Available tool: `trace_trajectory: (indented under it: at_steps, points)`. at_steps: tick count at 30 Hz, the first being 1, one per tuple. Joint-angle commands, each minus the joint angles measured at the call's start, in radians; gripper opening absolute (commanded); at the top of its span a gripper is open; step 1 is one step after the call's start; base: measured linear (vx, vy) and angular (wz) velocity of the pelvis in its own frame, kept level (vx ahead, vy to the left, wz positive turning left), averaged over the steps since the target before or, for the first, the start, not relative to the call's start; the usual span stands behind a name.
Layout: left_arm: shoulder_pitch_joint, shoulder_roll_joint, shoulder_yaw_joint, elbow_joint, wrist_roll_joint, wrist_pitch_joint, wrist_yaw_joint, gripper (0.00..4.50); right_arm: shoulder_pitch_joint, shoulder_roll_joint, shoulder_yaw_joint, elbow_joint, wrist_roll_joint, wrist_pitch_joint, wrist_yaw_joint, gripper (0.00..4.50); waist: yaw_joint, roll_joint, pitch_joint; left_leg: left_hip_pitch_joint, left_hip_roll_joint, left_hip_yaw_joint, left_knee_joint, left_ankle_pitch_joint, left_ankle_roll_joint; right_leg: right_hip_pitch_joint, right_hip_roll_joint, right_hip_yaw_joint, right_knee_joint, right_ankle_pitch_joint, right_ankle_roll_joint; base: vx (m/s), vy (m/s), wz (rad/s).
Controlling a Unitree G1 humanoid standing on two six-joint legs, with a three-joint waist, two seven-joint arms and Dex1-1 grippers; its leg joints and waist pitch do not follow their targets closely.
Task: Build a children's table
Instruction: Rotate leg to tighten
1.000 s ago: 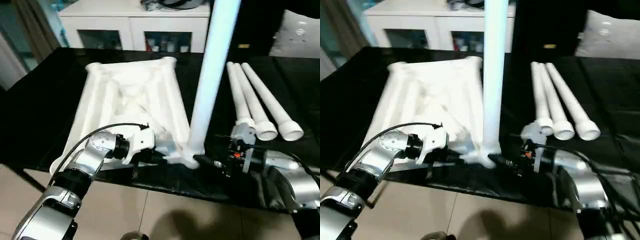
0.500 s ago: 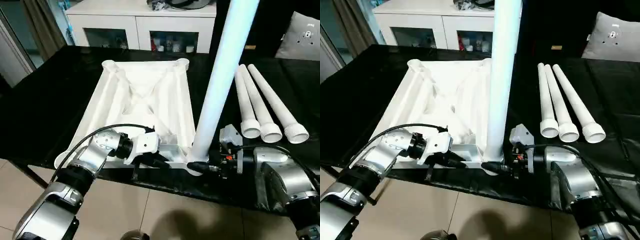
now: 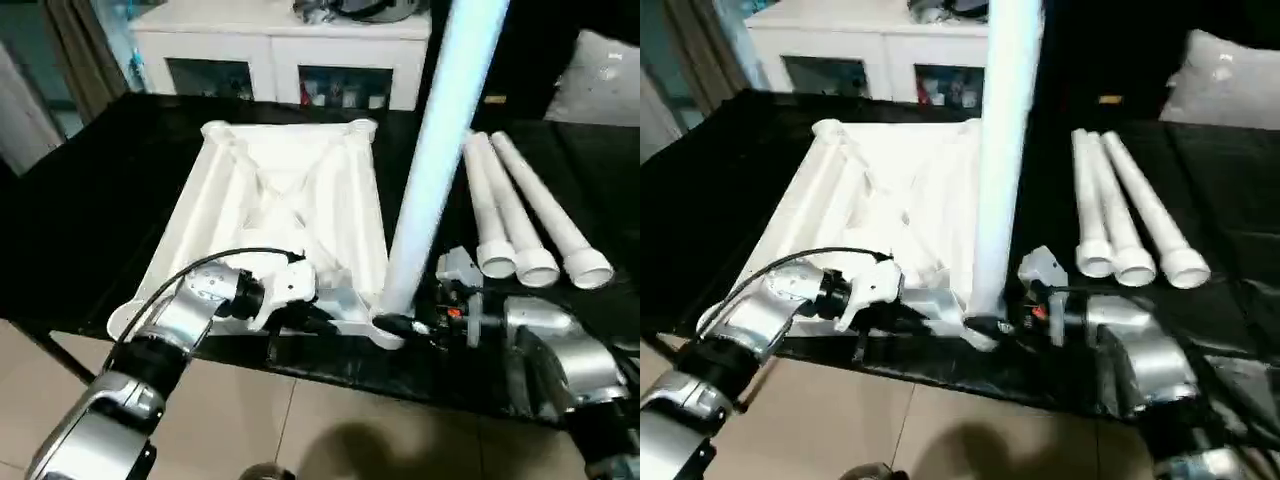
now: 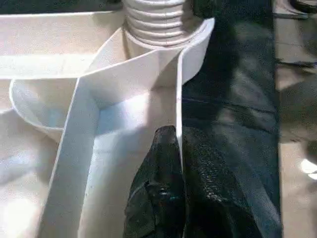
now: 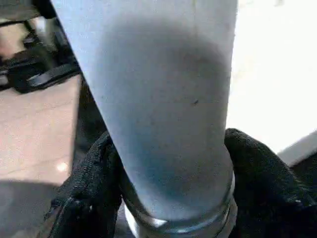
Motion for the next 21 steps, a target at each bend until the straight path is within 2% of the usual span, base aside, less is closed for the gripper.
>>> trace_trajectory:
  at_steps: [1, 2, 3, 4, 5, 6, 8, 11, 13, 14, 15, 16, 17, 19, 21]
  points:
    - [0.009, -0.047, 0.014, -0.065, 0.007, 0.082, 0.117, 0.0, -0.017, 0.07, 0.032, 0.051, -0.049, 0.036, -0.132, 2.69, -0.019, -0.019, -0.044, 0.027, 0.063, -0.032, -0.079, -0.328, -0.006, 0.021, -0.102, 0.048, -0.1, -0.455, -0.162, 0.0, 0.0, 0.0]
    - [0.019, -0.066, 0.028, -0.098, 0.01, 0.133, 0.167, 0.0, -0.033, 0.11, 0.016, 0.077, -0.055, 0.04, -0.203, 2.69, -0.019, -0.019, -0.044, 0.027, 0.063, -0.032, -0.079, -0.328, -0.006, 0.021, -0.102, 0.048, -0.1, -0.455, -0.162, 0.0, 0.0, 0.0]
    - [0.032, -0.089, 0.044, -0.14, 0.015, 0.188, 0.224, 0.0, -0.052, 0.156, -0.005, 0.105, -0.058, 0.047, -0.285, 2.69, -0.04, -0.021, -0.043, 0.023, 0.061, -0.039, -0.085, -0.349, -0.023, 0.024, -0.102, 0.045, -0.103, -0.487, -0.144, 0.0, 0.0, 0.0]
    - [0.041, -0.107, 0.053, -0.169, 0.026, 0.227, 0.266, 0.0, -0.066, 0.185, -0.019, 0.127, -0.062, 0.054, -0.342, 2.69, -0.046, -0.02, -0.043, 0.026, 0.061, -0.038, -0.085, -0.357, -0.026, 0.021, -0.1, 0.045, -0.105, -0.489, -0.138, 0.0, 0.0, 0.0]
    - [0.053, -0.132, 0.06, -0.206, 0.044, 0.267, 0.315, 0.0, -0.082, 0.217, -0.032, 0.151, -0.071, 0.053, -0.407, 2.69, -0.061, -0.019, -0.042, 0.023, 0.062, -0.04, -0.086, -0.37, -0.031, 0.02, -0.1, 0.046, -0.104, -0.474, -0.146, 0.0, 0.0, 0.0]
    - [0.062, -0.149, 0.061, -0.238, 0.059, 0.299, 0.348, 0.0, -0.09, 0.236, -0.039, 0.161, -0.079, 0.054, -0.449, 2.69, -0.069, -0.022, -0.043, 0.022, 0.059, -0.041, -0.086, -0.372, -0.029, 0.022, -0.099, 0.044, -0.105, -0.471, -0.145, 0.0, 0.0, 0.0]
    - [0.081, -0.187, 0.054, -0.298, 0.072, 0.35, 0.401, 0.0, -0.098, 0.266, -0.042, 0.17, -0.102, 0.045, -0.517, 2.69, -0.077, -0.023, -0.044, 0.025, 0.059, -0.036, -0.082, -0.36, -0.021, 0.018, -0.097, 0.049, -0.109, -0.448, -0.147, 0.0, 0.0, 0.0]
    - [0.087, -0.204, 0.048, -0.312, 0.073, 0.356, 0.42, 0.0, -0.096, 0.276, -0.037, 0.169, -0.117, 0.027, -0.535, 2.69, -0.076, -0.023, -0.047, 0.017, 0.056, -0.031, -0.079, -0.309, 0.004, 0.022, -0.093, 0.052, -0.107, -0.372, -0.155, 0.0, 0.0, 0.0]
    - [0.082, -0.202, 0.046, -0.298, 0.077, 0.34, 0.43, 0.0, -0.085, 0.282, -0.04, 0.157, -0.112, 0.015, -0.523, 3.39, -0.074, -0.023, -0.049, 0.016, 0.056, -0.029, -0.077, -0.286, 0.016, 0.022, -0.09, 0.053, -0.102, -0.321, -0.165, 0.0, 0.0, 0.0]
    - [0.074, -0.193, 0.047, -0.28, 0.08, 0.321, 0.433, 0.0, -0.077, 0.284, -0.047, 0.147, -0.105, 0.015, -0.517, 3.39, -0.071, -0.016, -0.052, 0.013, 0.056, -0.029, -0.076, -0.262, 0.025, 0.027, -0.09, 0.053, -0.096, -0.272, -0.172, 0.0, 0.0, 0.0]
    - [0.074, -0.193, 0.047, -0.28, 0.08, 0.321, 0.433, 0.0, -0.077, 0.284, -0.047, 0.147, -0.105, 0.015, -0.517, 3.41, -0.071, -0.019, -0.053, 0.012, 0.055, -0.028, -0.075, -0.253, 0.029, 0.028, -0.089, 0.053, -0.096, -0.254, -0.175, 0.0, 0.0, 0.0]
    - [0.067, -0.182, 0.049, -0.27, 0.082, 0.314, 0.436, 0.0, -0.069, 0.285, -0.052, 0.139, -0.098, 0.011, -0.509, 3.51, -0.07, -0.017, -0.055, 0.012, 0.055, -0.028, -0.074, -0.241, 0.032, 0.029, -0.09, 0.053, -0.093, -0.235, -0.179, 0.0, 0.0, 0.0]
    - [0.062, -0.172, 0.052, -0.264, 0.084, 0.31, 0.437, 0.0, -0.063, 0.285, -0.057, 0.131, -0.093, 0.008, -0.502, 3.8, -0.068, -0.017, -0.055, 0.01, 0.056, -0.027, -0.074, -0.226, 0.038, 0.03, -0.09, 0.052, -0.091, -0.209, -0.185, 0.0, 0.0, 0.0]
    - [0.063, -0.159, 0.06, -0.279, 0.09, 0.329, 0.441, 0.0, -0.055, 0.283, -0.059, 0.121, -0.091, -0.007, -0.502, 3.9, -0.067, -0.014, -0.054, 0.01, 0.057, -0.027, -0.074, -0.223, 0.041, 0.031, -0.089, 0.052, -0.089, -0.195, -0.191, 0.0, 0.0, 0.0]
    - [0.064, -0.136, 0.06, -0.281, 0.094, 0.323, 0.431, 0.0, -0.042, 0.275, -0.062, 0.099, -0.083, -0.03, -0.494, 3.99, -0.068, -0.012, -0.051, 0.013, 0.058, -0.028, -0.078, -0.254, 0.032, 0.03, -0.09, 0.051, -0.095, -0.231, -0.188, 0.0, 0.0, 0.0]
